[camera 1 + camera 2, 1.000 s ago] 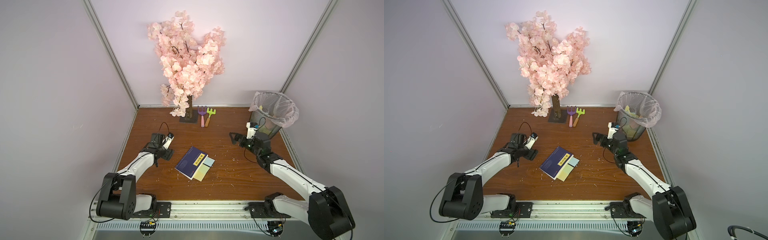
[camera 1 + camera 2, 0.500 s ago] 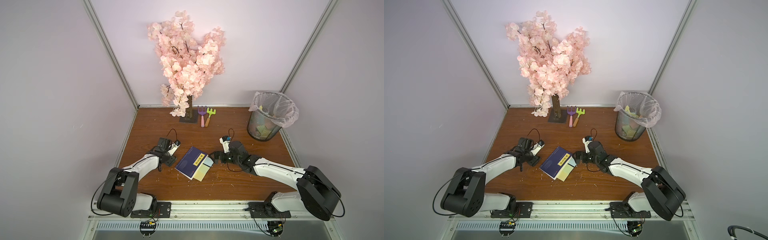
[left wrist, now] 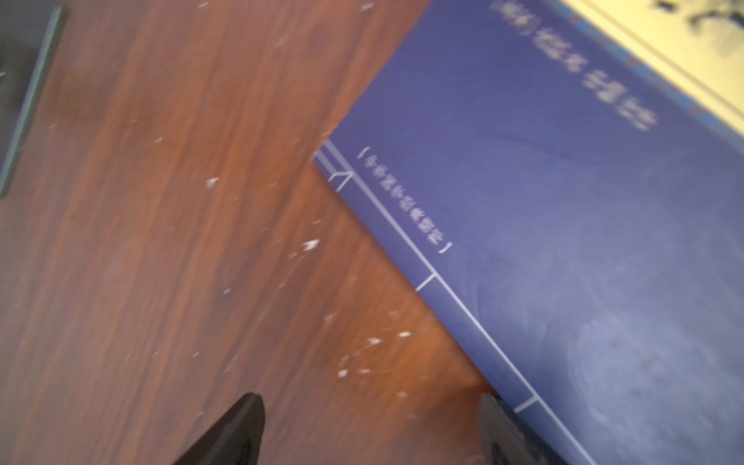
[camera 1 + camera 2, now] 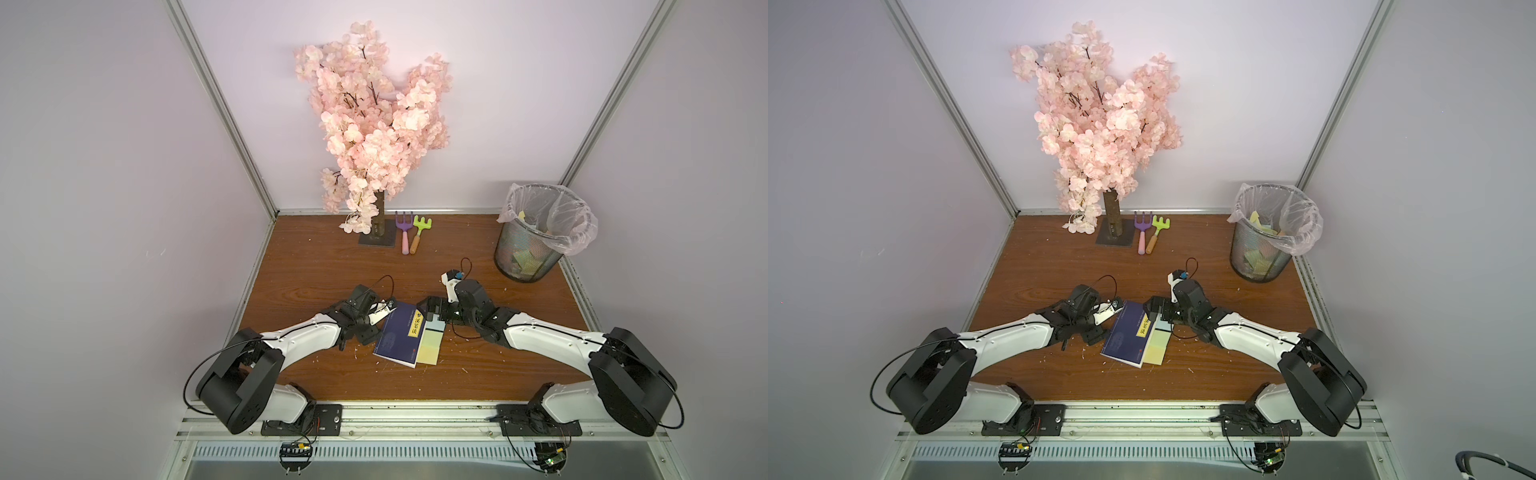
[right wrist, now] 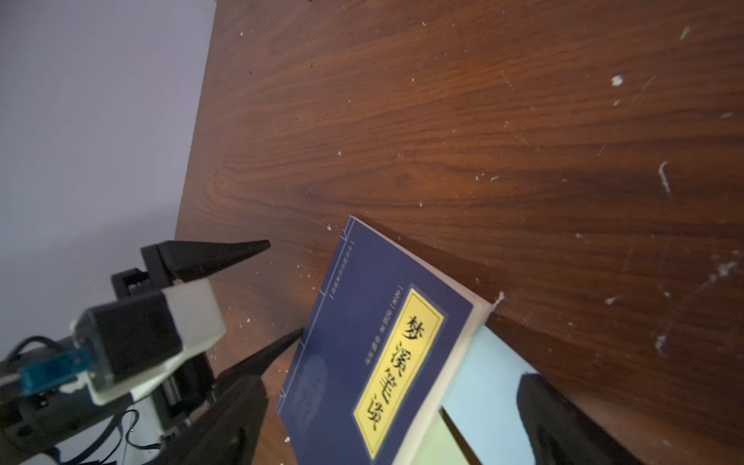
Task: Peel off the used sticky note
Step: Adjust the book at the center of the board, then open the book at the center of the board.
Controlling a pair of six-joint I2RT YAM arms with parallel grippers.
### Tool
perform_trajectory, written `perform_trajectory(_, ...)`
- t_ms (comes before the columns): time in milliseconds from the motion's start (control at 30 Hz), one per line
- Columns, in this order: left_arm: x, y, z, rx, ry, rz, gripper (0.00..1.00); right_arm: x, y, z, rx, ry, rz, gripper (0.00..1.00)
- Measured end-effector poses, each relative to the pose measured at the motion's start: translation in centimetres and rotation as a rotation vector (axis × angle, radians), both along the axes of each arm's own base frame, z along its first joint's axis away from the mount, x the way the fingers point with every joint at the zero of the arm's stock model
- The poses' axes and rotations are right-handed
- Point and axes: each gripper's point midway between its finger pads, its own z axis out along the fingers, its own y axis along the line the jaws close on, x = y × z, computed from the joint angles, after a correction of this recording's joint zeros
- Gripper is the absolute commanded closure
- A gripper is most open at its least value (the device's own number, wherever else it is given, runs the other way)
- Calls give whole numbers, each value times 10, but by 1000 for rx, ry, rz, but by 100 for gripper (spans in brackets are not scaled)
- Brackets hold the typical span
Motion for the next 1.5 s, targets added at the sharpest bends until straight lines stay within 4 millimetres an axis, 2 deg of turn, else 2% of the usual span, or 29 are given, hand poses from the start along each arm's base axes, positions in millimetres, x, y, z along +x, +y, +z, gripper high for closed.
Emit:
perform_trajectory(200,-17,-22,-2,-32,89,-64,15,-2,2,-8,2,31,-1,1)
perform_trajectory(500,-27,-14,0,1,144,-47,12,-5,2,-17,-12,56,14,2)
perform_trajectory(600,-22,-16,6,-11,134,-28,13,-5,4,-20,-15,58,20,2)
perform_trajectory(700,-12,-18,11,-19,103,-8,14,-5,6,-32,-24,82,30,2)
perform_trajectory(867,-2,-18,0,1,87,18,14,-9,8,-52,-48,128,47,4)
perform_trajectory(1033,11,-24,2,-17,38,30,14,-6,14,-51,-33,123,60,4)
perform_trajectory(1500,24,-26,2,-32,-5,65,14,-4,13,-51,-33,120,58,12)
